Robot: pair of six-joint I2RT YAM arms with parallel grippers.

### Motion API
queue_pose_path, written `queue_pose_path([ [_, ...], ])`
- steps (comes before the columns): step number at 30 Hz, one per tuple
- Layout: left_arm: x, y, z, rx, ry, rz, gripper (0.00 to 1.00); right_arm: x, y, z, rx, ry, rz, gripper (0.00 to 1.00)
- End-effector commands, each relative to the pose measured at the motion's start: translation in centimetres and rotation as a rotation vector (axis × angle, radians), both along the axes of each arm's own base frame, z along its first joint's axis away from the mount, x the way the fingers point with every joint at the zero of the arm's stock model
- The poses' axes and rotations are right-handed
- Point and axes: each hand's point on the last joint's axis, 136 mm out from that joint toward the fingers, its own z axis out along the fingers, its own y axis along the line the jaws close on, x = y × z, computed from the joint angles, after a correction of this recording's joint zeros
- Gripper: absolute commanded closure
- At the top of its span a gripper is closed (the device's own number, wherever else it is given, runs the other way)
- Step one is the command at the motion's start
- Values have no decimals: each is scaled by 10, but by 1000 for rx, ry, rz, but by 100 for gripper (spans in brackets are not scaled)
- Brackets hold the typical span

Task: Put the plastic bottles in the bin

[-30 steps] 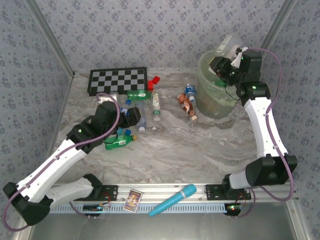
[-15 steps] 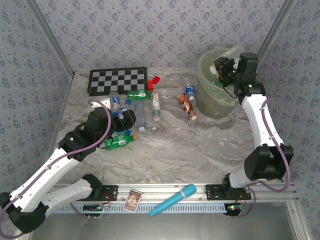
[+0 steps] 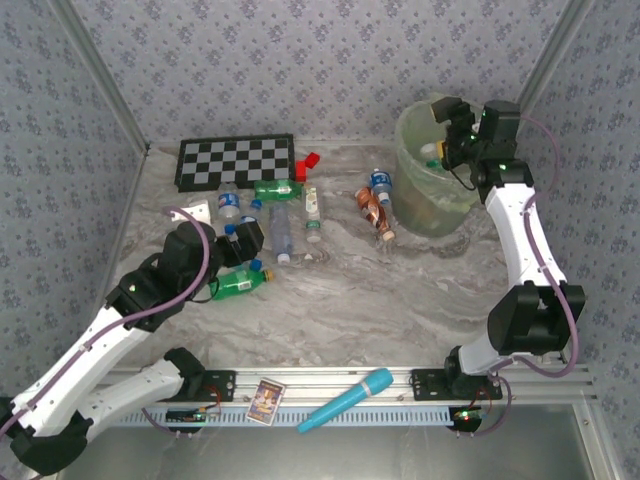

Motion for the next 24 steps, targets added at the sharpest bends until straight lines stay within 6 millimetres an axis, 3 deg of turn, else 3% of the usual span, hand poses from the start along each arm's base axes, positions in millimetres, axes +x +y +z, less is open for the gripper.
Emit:
queue_pose_path([
  [1,1,1,4,20,-4,5,0,-2,3,23,-47,-57,30,8],
  [8,4,-1,2,43,1,2,0,-6,5,26,-74,-71,44,7],
  [10,4,0,1,46,-1,5,0,-6,7,28,-81,-78,58,0],
  [12,5,0,-1,48,0,7,0,-9,11,32,-106,-88,79,0],
  [19,6,-2,-7,43,10,9,0,-27,33,46,-281,-136,164,0],
  [24,6,0,-12,58,27,18,0,-43,62,45,-452,-157,269,0],
])
